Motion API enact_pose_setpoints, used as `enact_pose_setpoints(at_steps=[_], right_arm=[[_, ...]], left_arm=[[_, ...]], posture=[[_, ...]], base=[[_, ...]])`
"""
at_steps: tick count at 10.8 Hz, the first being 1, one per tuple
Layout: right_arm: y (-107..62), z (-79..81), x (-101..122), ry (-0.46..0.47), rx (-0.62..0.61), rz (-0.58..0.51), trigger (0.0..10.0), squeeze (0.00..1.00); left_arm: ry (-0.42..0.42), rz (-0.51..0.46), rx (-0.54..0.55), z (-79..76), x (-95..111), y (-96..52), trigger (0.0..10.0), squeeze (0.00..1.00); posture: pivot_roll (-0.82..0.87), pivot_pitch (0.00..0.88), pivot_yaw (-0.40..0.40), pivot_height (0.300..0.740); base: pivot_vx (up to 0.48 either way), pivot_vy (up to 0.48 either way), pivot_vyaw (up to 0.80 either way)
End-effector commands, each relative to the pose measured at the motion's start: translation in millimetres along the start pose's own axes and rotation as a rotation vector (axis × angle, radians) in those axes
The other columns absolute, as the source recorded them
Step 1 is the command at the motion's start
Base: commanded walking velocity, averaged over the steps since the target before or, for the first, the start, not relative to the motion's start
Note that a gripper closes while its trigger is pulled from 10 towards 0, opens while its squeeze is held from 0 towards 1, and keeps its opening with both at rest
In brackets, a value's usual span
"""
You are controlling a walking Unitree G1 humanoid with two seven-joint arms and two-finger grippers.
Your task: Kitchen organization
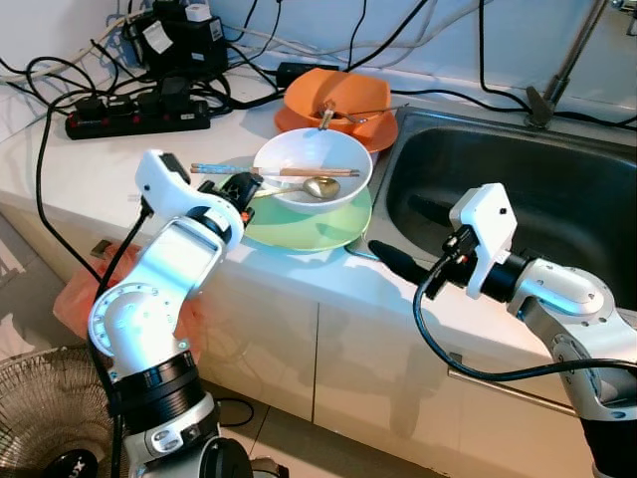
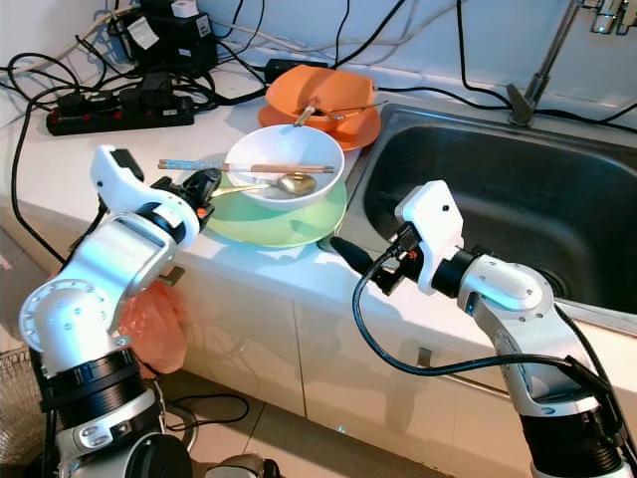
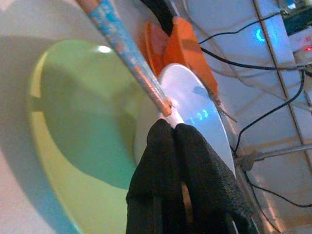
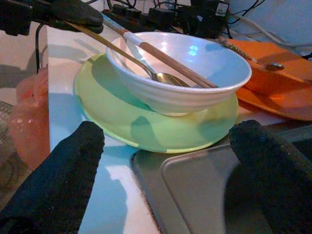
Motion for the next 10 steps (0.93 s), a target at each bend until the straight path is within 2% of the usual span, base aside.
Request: enact_pose_setpoints(at_steps=[1,2,5,7,10], right_arm=[[3.1,0.3,4.0,-0.02,0.012,-0.014,10.0,0.0],[3.9,0.0,4.0,-0.023,0.013,-0.013,10.0,0.0],[5.8,0.2,3.9,-0.031,0.015,-0.015,10.0,0.0],[6.0,-0.2,3.6,-0.035,0.011,-0.016,10.0,0.0],[6.8,-1.9,4.0,-0.04,0.009,-0.016,10.0,0.0]], left_arm=[[-0.064,0.056,-0.011,-16.4,-11.9,5.6,0.0,0.0],[-0.092,0.068,-0.024,-20.9,-9.8,5.0,0.0,0.0],[-0.083,0.04,-0.011,-21.2,1.7,4.6,0.0,0.0],[-0.067,0.031,-0.027,-27.4,5.9,5.5,0.0,0.0],[-0.089,0.071,-0.102,-44.9,12.0,5.7,0.0,0.0]], posture=[[0.15,0.034,0.034,0.74],[0.15,0.033,0.034,0.74],[0.15,0.027,0.037,0.74],[0.15,0.025,0.037,0.74],[0.16,0.026,0.034,0.74]], base=[[0.0,0.0,0.0],[0.0,0.0,0.0],[0.0,0.0,0.0],[0.0,0.0,0.0],[0.0,0.0,0.0]])
Point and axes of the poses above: a point about 5 cm out from each wrist's last joint towards the gripper, its own y axis pointing out of the wrist towards the gripper, its own x axis along the axis of the wrist's last joint, z = x × y, the point moved 1 cm from there along y, pointing out of the wrist towards the gripper, and after that the axes turned 1 degree about -y, right-handed, at the moved point
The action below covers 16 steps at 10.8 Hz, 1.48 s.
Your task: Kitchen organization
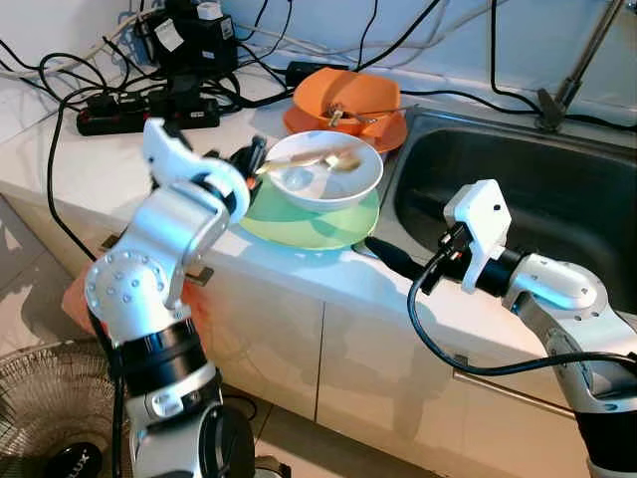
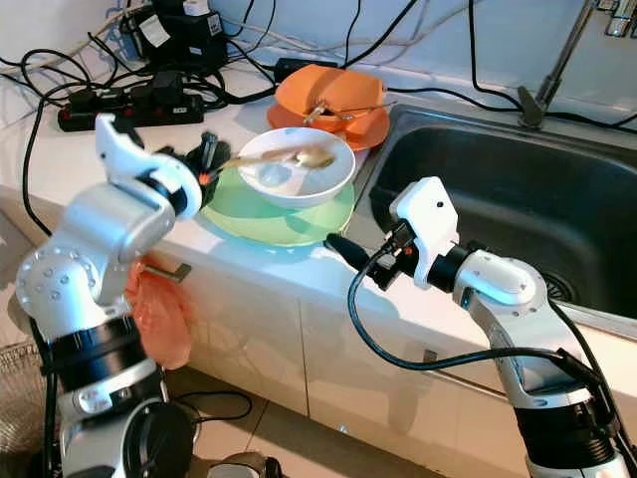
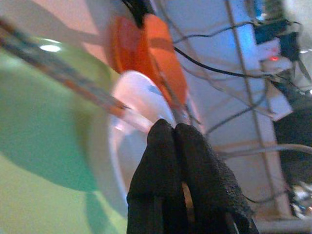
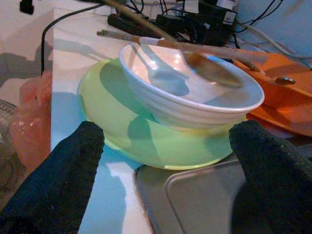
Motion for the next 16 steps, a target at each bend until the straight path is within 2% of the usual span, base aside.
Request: enact_pose_setpoints(at_steps=[1,2,5,9,11,12,14,16], right_arm=[[0.9,-1.0,1.1,-0.015,0.004,-0.001,10.0,0.0],[1.3,-1.3,0.9,-0.015,0.003,-0.002,10.0,0.0],[2.2,-1.6,1.0,-0.015,0.0,-0.004,10.0,0.0],[3.4,-4.5,3.1,-0.021,-0.044,-0.024,10.0,0.0],[3.6,-15.1,7.2,-0.026,-0.148,-0.053,10.0,0.0],[2.5,-25.3,9.1,-0.022,-0.231,-0.068,10.0,0.0],[-0.2,-37.2,11.8,0.003,-0.32,-0.092,10.0,0.0],[0.8,-40.6,10.4,0.092,-0.381,-0.117,10.0,0.0]], left_arm=[[0.019,0.029,-0.019,-8.3,-1.9,-0.1,0.0,0.0],[0.031,0.047,-0.011,-6.3,-3.6,-0.6,0.3,0.0],[0.055,0.066,-0.012,-4.5,-4.7,1.2,0.0,0.0],[0.13,0.079,-0.106,-13.2,-14.3,4.8,0.0,0.0],[0.184,0.069,-0.163,-20.6,-19.2,6.2,0.2,0.0],[0.237,0.048,-0.188,-22.9,-21.0,7.9,0.4,0.0],[0.244,0.044,-0.237,-23.9,-30.5,12.1,0.5,0.0],[0.338,-0.009,-0.318,-25.8,-38.4,18.5,0.0,0.0]], posture=[[0.17,0.027,0.034,0.74],[0.17,0.026,0.035,0.74],[0.16,0.023,0.039,0.74],[0.15,0.015,0.04,0.74],[0.14,0.011,0.043,0.74],[0.14,0.008,0.045,0.74],[0.13,0.005,0.048,0.74],[0.12,0.002,0.048,0.74]], base=[[0.0,0.0,0.0],[0.0,0.0,0.0],[0.0,0.0,0.0],[0.0,0.0,0.0],[0.0,0.0,0.0],[0.0,0.0,0.0],[0.0,0.0,0.0],[0.0,0.0,0.0]])
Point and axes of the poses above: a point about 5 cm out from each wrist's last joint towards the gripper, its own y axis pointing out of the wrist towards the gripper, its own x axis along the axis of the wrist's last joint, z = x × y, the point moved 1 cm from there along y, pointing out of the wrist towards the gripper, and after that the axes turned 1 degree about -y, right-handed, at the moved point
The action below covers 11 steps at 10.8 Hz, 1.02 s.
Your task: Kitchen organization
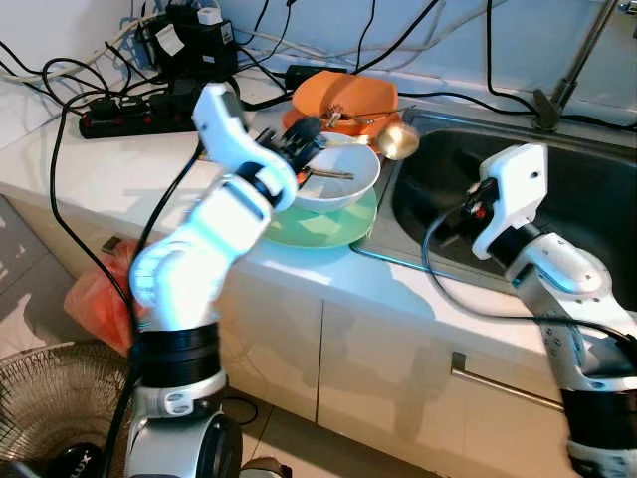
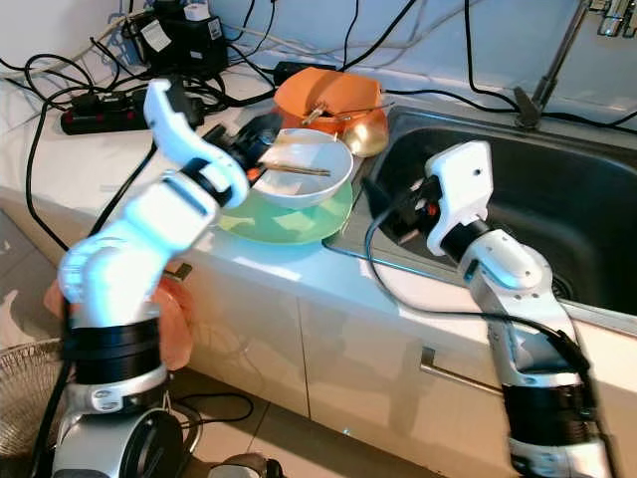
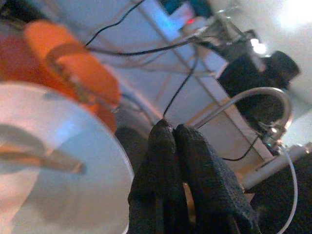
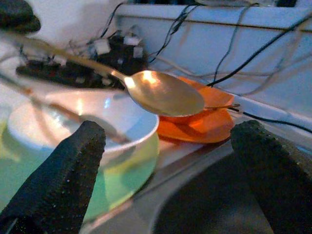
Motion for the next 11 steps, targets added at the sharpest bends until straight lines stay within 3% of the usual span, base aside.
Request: enact_pose_setpoints(at_steps=[1,4,6,8,11], right_arm=[[1.2,-4.8,1.6,0.073,-0.044,-0.011,10.0,0.0],[-2.6,-17.4,-1.6,0.171,-0.189,-0.034,10.0,0.0],[-8.4,-23.8,-8.1,0.326,-0.287,-0.041,10.0,0.0],[-6.7,-17.1,-11.7,0.333,-0.281,-0.027,10.0,0.0],[-5.5,-23.7,-9.3,0.337,-0.294,-0.024,10.0,0.0]], left_arm=[[0.038,-0.001,-0.031,-1.5,-5.9,4.3,0.0,0.0],[0.098,0.019,-0.125,-7.0,-31.3,18.4,0.0,0.0],[0.089,0.027,-0.163,-5.8,-46.5,24.5,0.0,0.0],[0.08,0.023,-0.177,-7.0,-51.5,25.8,0.0,0.0],[0.063,0.006,-0.164,0.2,-53.0,24.7,0.0,0.0]], posture=[[0.11,0.0,0.052,0.74],[0.08,0.001,0.084,0.74],[0.08,0.005,0.092,0.74],[0.07,0.009,0.091,0.74],[0.08,0.017,0.077,0.74]], base=[[0.0,0.0,0.0],[0.0,0.0,0.0],[0.0,0.0,0.0],[0.0,0.0,-0.4],[0.0,0.0,0.0]])
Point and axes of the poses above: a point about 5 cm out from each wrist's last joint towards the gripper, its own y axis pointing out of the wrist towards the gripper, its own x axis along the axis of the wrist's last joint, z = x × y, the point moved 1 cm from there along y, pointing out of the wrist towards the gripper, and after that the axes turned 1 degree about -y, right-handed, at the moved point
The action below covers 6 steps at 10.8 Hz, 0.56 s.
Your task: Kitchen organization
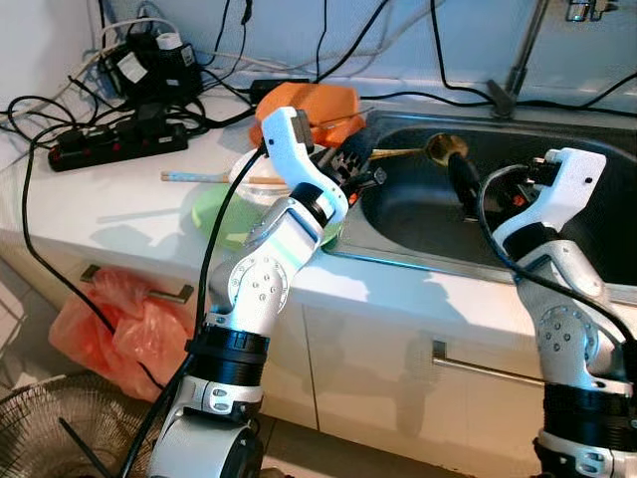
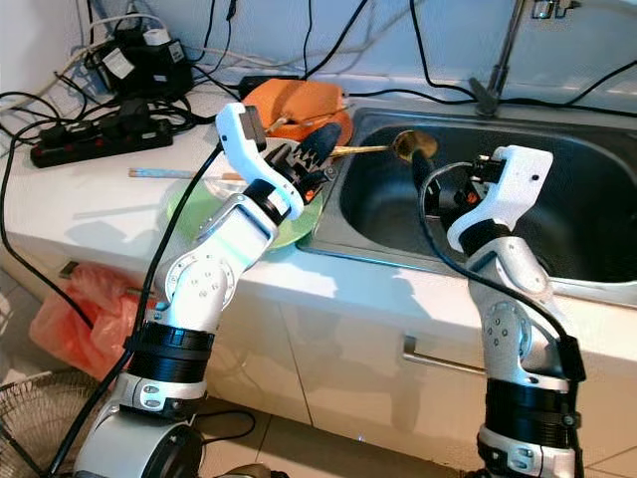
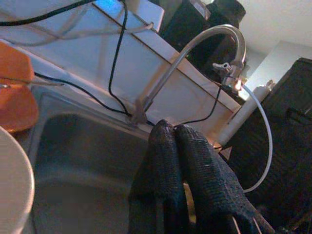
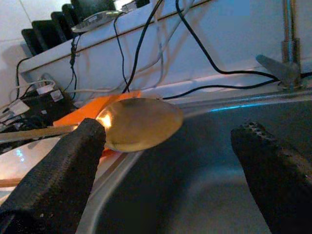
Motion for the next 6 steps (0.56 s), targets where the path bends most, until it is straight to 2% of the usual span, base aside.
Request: enact_pose_setpoints(at_steps=[1,3,5,6], right_arm=[[3.3,2.8,2.2,0.008,0.014,0.006,10.0,0.0],[3.2,3.7,2.6,0.004,0.019,0.009,10.0,0.0],[3.7,3.7,4.1,-0.001,0.024,0.01,10.0,0.0],[6.5,9.2,4.3,0.02,0.056,0.022,10.0,0.0]], left_arm=[[-0.038,-0.012,0.009,1.0,-5.1,-0.6,0.0,0.0],[-0.051,-0.019,0.022,3.5,-5.2,-0.7,0.0,0.0],[-0.056,-0.033,0.033,4.7,-5.2,-0.7,0.0,0.0],[-0.061,-0.045,0.045,8.3,-5.2,-1.9,0.0,0.0]], posture=[[0.08,0.021,0.072,0.74],[0.07,0.024,0.066,0.74],[0.07,0.028,0.055,0.74],[0.07,0.03,0.05,0.74]], base=[[0.0,0.0,-0.68],[0.0,0.0,-0.76],[0.0,0.0,0.0],[0.0,0.0,0.0]])
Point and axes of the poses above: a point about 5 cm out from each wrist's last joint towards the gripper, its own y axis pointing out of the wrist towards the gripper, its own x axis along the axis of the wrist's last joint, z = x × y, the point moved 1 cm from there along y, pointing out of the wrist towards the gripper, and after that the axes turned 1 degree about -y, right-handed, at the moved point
